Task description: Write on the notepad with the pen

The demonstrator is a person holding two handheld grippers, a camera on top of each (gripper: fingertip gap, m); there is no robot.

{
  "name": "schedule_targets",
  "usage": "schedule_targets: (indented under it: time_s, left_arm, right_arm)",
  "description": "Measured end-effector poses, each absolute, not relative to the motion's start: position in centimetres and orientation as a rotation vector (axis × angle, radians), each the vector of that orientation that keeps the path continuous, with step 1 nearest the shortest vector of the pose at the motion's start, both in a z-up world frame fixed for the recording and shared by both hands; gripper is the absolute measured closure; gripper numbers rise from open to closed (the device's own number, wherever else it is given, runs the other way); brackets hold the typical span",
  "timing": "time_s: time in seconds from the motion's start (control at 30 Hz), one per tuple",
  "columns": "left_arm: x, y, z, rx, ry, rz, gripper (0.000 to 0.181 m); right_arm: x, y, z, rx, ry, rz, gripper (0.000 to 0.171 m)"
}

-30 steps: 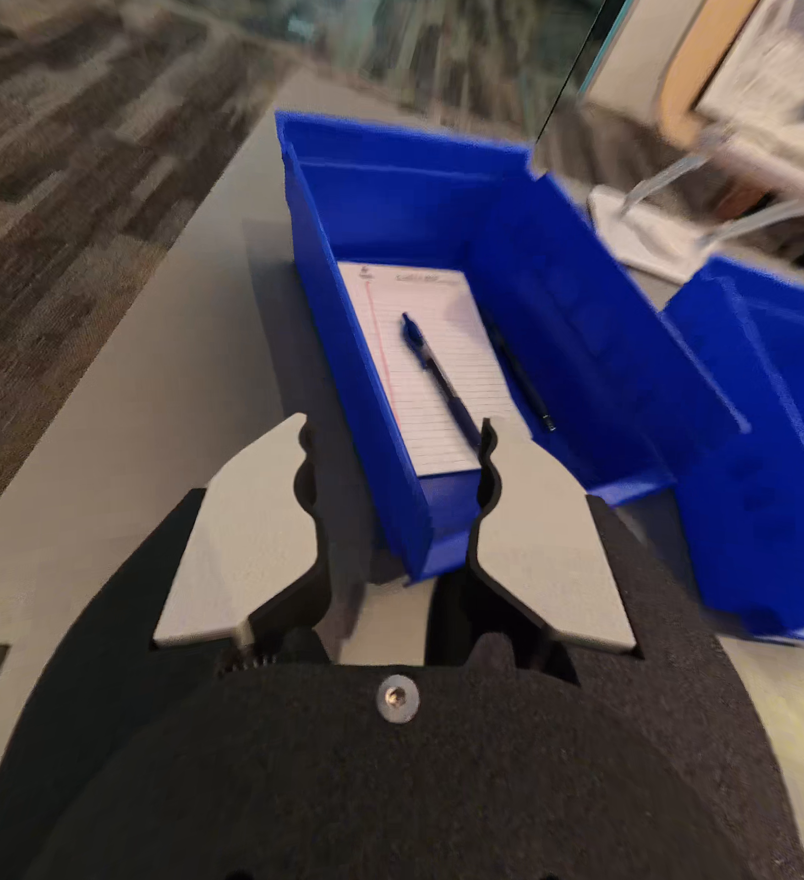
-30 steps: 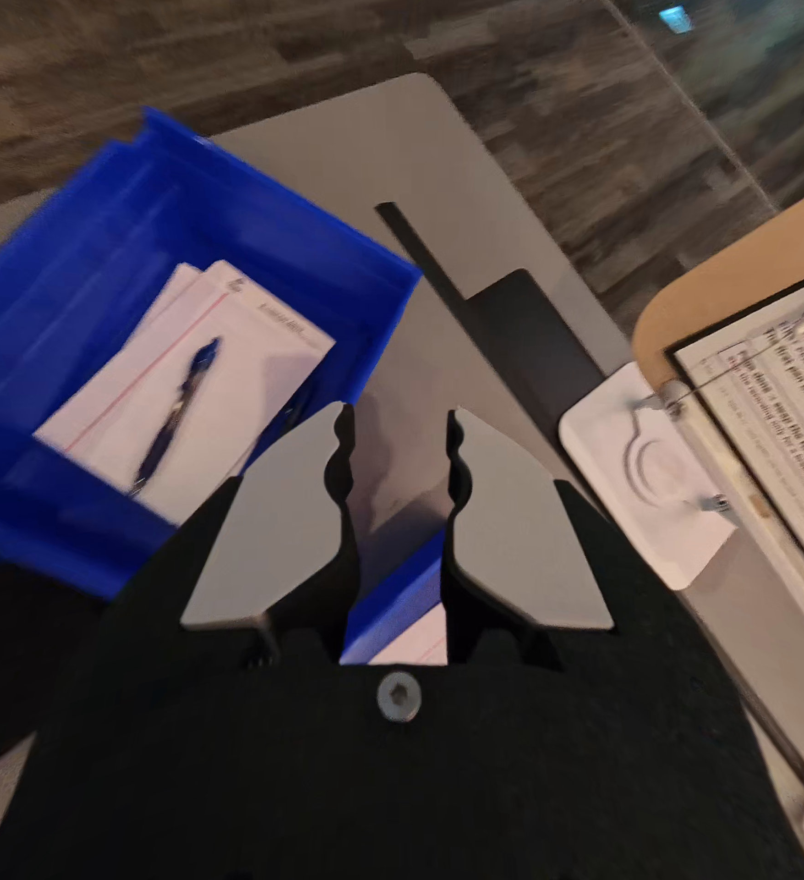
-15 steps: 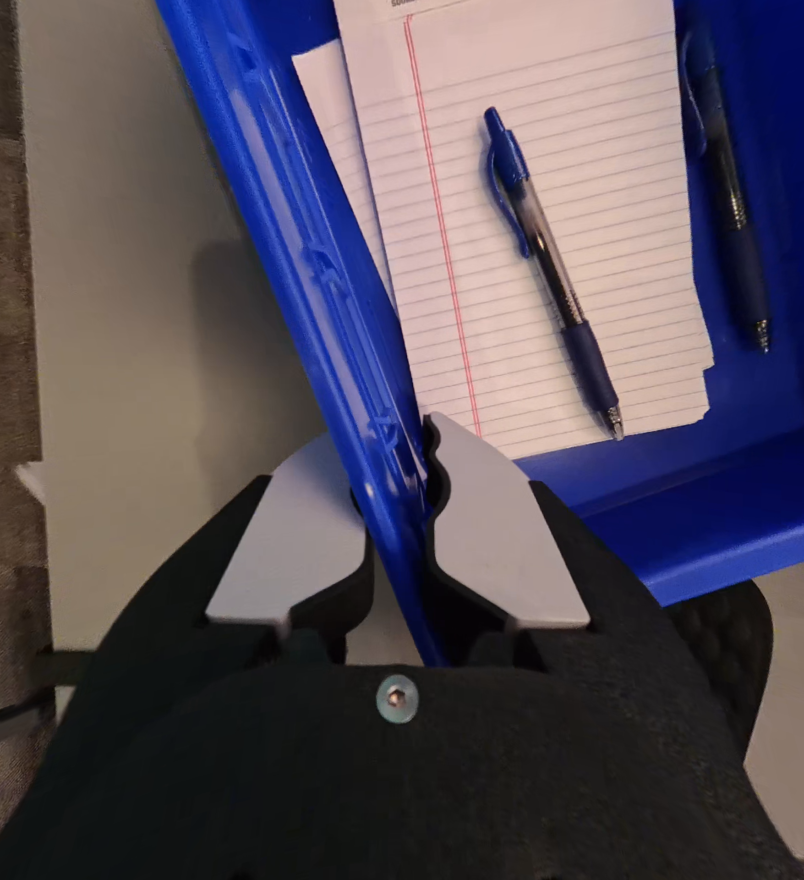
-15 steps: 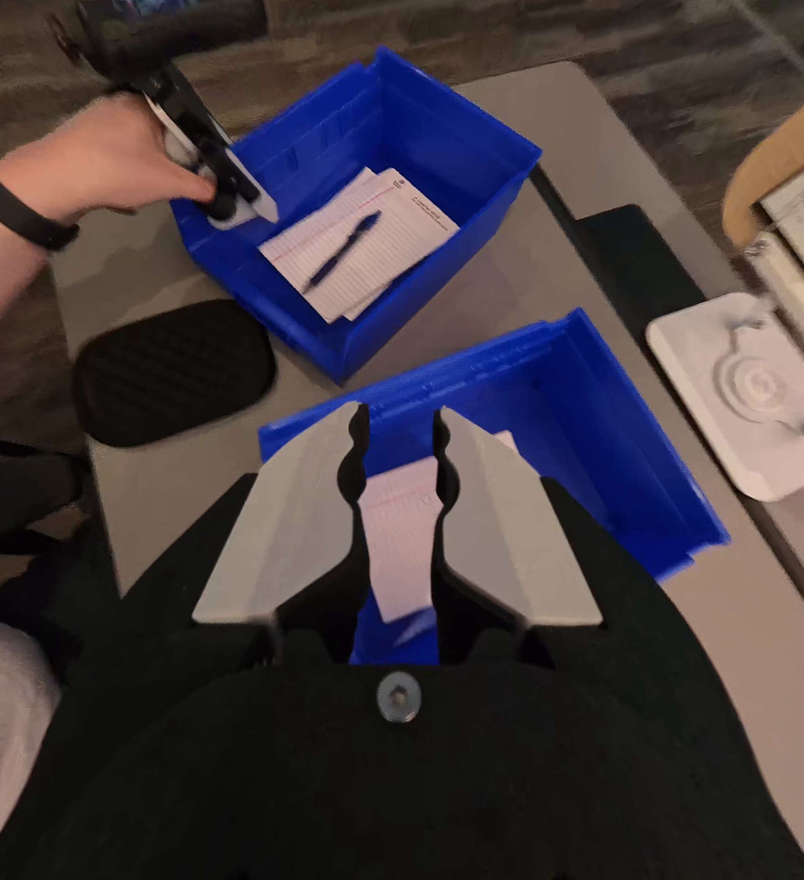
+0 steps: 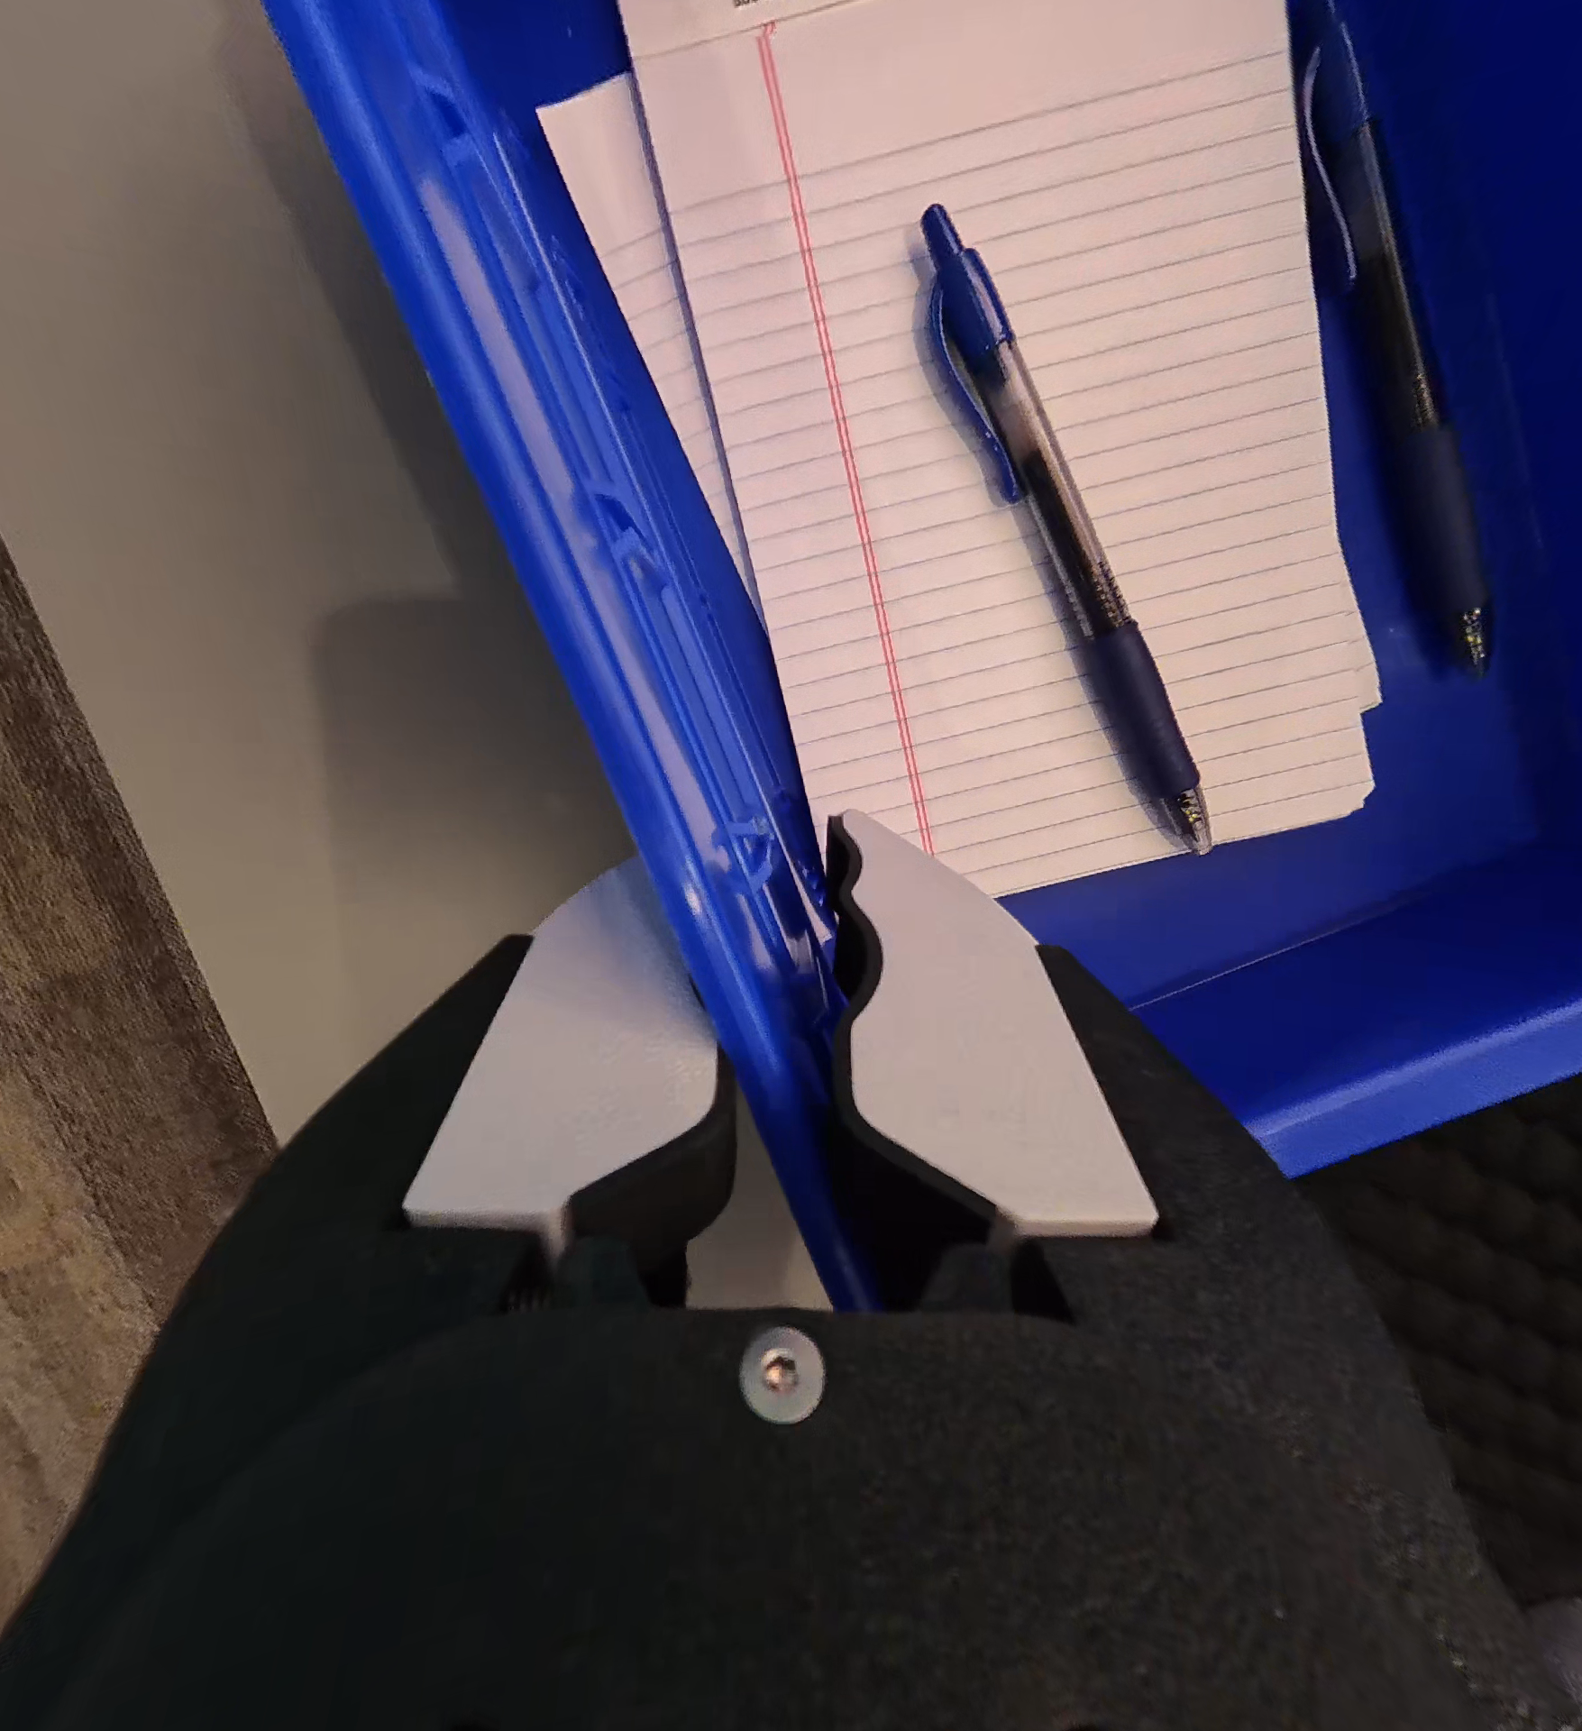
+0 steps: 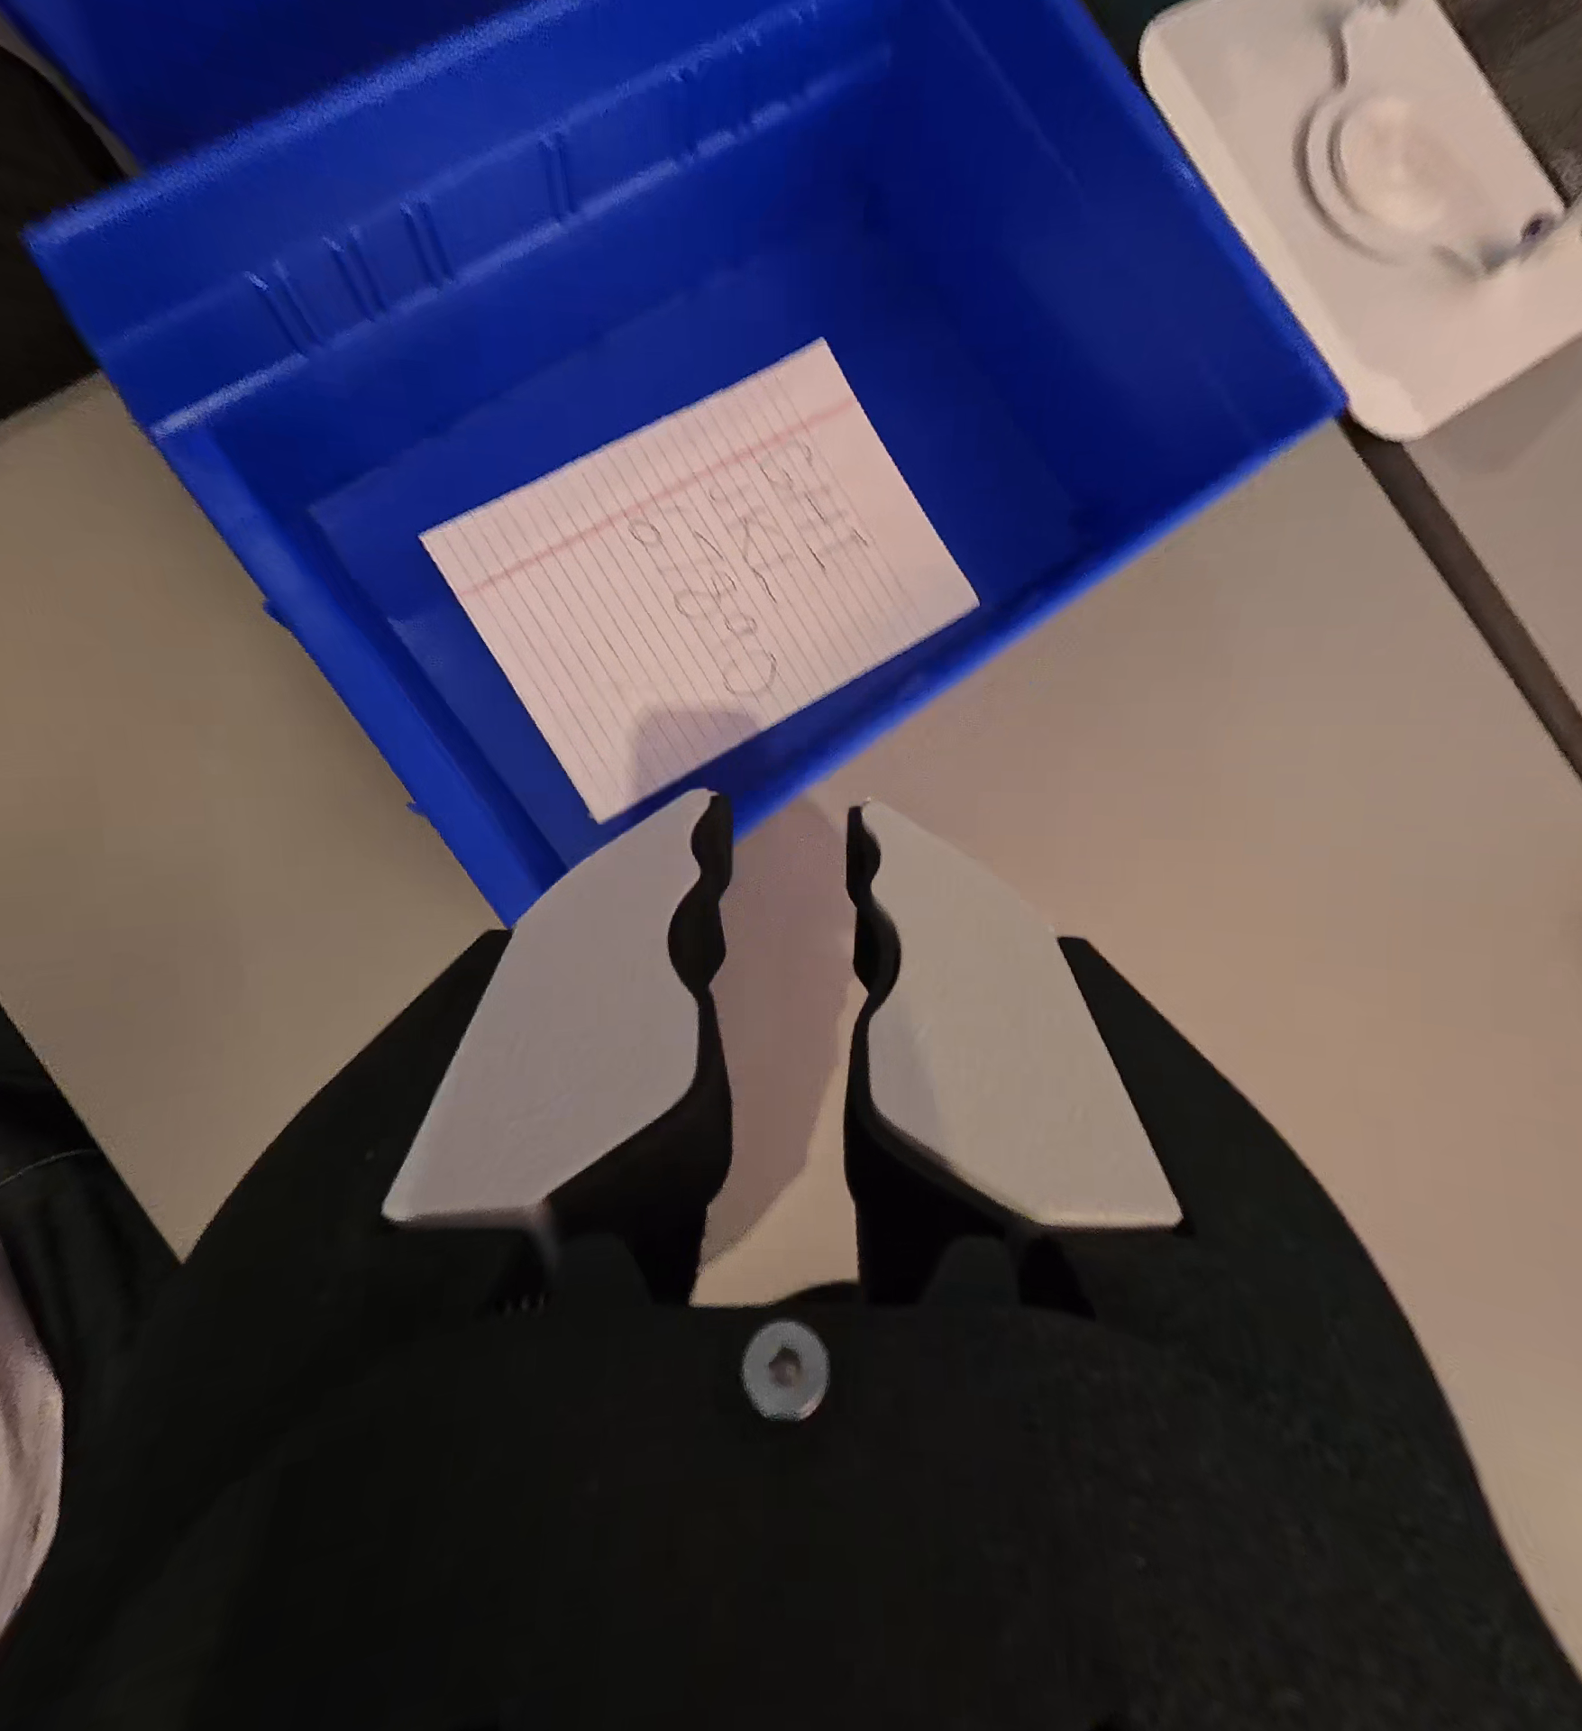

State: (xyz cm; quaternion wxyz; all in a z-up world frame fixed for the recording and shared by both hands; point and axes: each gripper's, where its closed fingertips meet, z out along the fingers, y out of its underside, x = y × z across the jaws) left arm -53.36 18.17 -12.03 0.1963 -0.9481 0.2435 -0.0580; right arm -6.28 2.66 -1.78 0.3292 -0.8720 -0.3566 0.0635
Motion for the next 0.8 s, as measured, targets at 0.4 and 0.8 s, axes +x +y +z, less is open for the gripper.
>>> schedule_targets:
  time_s: [0.4, 0.8]
  left_arm:
    - [-51.9, 19.0, -12.0, -2.626, 0.762, -0.172, 0.164]
    - [-50.4, 20.6, -7.0, -2.309, 0.324, -0.715, 0.137]
  right_arm:
    - [-0.1, 3.9, -5.5, -2.440, -0.694, 0.185, 0.151]
    - [-4.6, 10.5, -5.8, -2.603, -0.332, 0.305, 0.126]
